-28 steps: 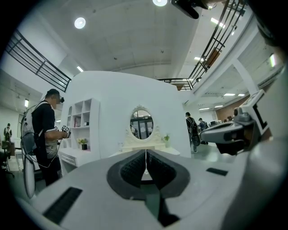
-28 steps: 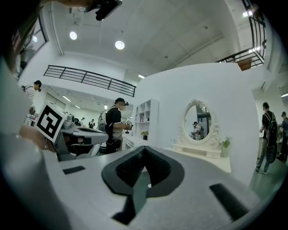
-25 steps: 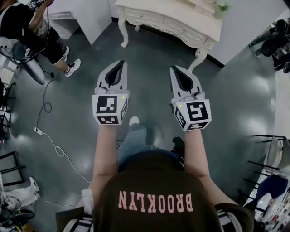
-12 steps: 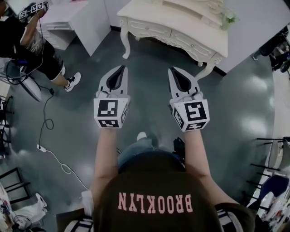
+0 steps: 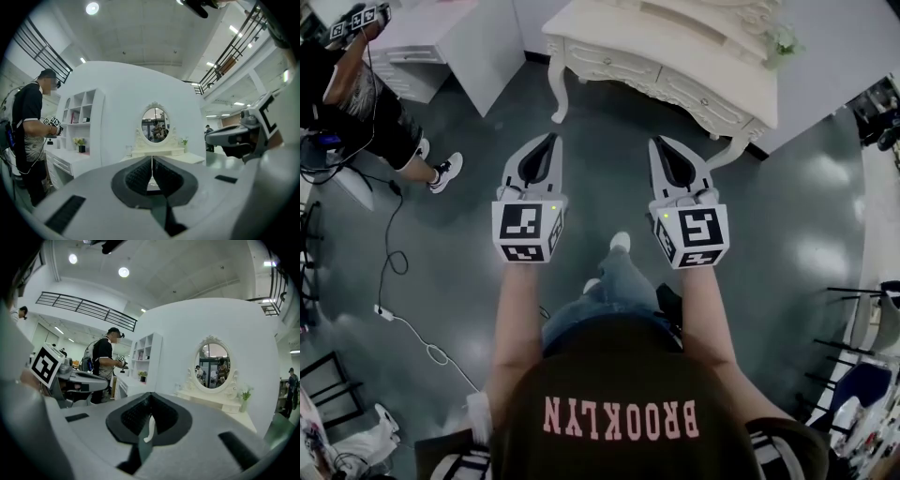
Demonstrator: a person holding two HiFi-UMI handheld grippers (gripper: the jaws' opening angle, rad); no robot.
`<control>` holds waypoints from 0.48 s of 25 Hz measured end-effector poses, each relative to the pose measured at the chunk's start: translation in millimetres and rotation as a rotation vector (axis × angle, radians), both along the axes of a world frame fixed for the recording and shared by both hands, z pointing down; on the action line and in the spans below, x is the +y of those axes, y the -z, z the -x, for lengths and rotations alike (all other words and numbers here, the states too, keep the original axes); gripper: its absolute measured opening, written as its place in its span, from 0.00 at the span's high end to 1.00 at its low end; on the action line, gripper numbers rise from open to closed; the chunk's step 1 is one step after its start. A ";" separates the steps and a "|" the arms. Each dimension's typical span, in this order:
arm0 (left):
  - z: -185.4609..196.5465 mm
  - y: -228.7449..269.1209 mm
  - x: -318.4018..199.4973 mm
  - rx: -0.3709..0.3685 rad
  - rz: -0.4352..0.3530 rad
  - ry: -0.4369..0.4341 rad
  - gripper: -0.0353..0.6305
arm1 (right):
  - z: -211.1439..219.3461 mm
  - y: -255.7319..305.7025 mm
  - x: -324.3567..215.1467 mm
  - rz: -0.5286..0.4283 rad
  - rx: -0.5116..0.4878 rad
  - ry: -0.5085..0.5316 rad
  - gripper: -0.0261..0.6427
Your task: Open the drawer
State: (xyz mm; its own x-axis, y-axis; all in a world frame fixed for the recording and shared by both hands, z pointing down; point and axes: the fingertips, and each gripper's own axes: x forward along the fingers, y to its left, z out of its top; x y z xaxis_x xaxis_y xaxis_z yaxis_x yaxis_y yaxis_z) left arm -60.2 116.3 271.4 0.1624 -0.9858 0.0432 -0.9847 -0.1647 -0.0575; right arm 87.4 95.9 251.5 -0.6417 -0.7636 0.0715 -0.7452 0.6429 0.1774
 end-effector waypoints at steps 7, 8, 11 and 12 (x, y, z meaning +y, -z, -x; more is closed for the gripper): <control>6.9 -5.1 -40.5 0.094 0.007 -0.080 0.94 | 18.2 1.1 -43.2 -0.004 -0.065 0.033 0.97; 9.4 -5.1 -49.6 0.101 0.003 -0.086 0.94 | 21.1 -0.1 -52.6 -0.004 -0.056 0.034 0.97; 15.7 -6.7 -80.8 0.100 0.013 -0.104 0.94 | 28.9 -4.5 -82.8 0.011 -0.027 0.035 0.97; 17.7 -7.6 -92.0 0.102 0.020 -0.107 0.94 | 30.7 -5.9 -93.4 0.020 -0.025 0.035 0.97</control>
